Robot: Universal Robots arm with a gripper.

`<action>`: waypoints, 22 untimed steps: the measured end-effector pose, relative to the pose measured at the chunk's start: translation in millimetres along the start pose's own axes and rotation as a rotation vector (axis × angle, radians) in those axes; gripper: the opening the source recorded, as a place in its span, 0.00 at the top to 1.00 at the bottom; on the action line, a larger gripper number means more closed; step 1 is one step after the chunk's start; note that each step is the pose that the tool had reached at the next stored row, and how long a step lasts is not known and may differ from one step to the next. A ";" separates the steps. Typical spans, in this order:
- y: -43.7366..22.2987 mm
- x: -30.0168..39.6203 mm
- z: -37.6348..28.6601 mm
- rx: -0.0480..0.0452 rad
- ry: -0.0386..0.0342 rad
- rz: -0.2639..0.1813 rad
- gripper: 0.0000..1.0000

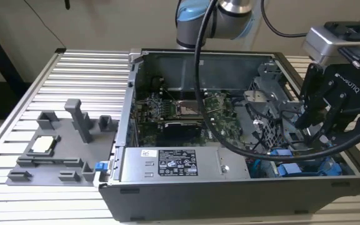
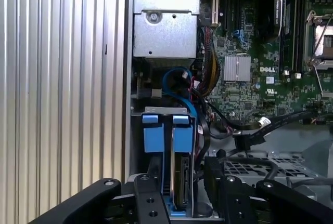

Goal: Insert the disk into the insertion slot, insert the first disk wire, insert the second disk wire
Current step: 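Insert the disk into the insertion slot, then insert the first disk wire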

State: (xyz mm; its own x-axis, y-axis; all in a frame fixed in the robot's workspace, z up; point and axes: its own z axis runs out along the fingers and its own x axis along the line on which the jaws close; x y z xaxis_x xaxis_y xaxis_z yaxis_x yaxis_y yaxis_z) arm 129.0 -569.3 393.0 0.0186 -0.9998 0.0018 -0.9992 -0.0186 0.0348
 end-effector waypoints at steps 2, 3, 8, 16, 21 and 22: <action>0.2 -0.5 -5.2 -0.0002 0.0029 0.000 0.53; 0.2 -0.8 -7.2 -0.0003 0.0041 0.000 0.53; 0.4 -1.5 -8.6 0.0288 0.0041 0.000 0.53; 2.1 -1.5 -8.4 0.1746 -0.0065 0.000 0.53; 3.0 -2.3 -8.2 0.2631 -0.0092 -0.002 0.53; 3.0 -3.8 -7.9 0.2719 -0.0090 -0.005 0.53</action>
State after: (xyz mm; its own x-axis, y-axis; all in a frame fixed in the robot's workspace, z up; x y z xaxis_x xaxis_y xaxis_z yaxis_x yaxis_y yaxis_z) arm 126.1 -565.5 401.1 0.0243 -0.9997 -0.0067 -0.9718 -0.0220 -0.2349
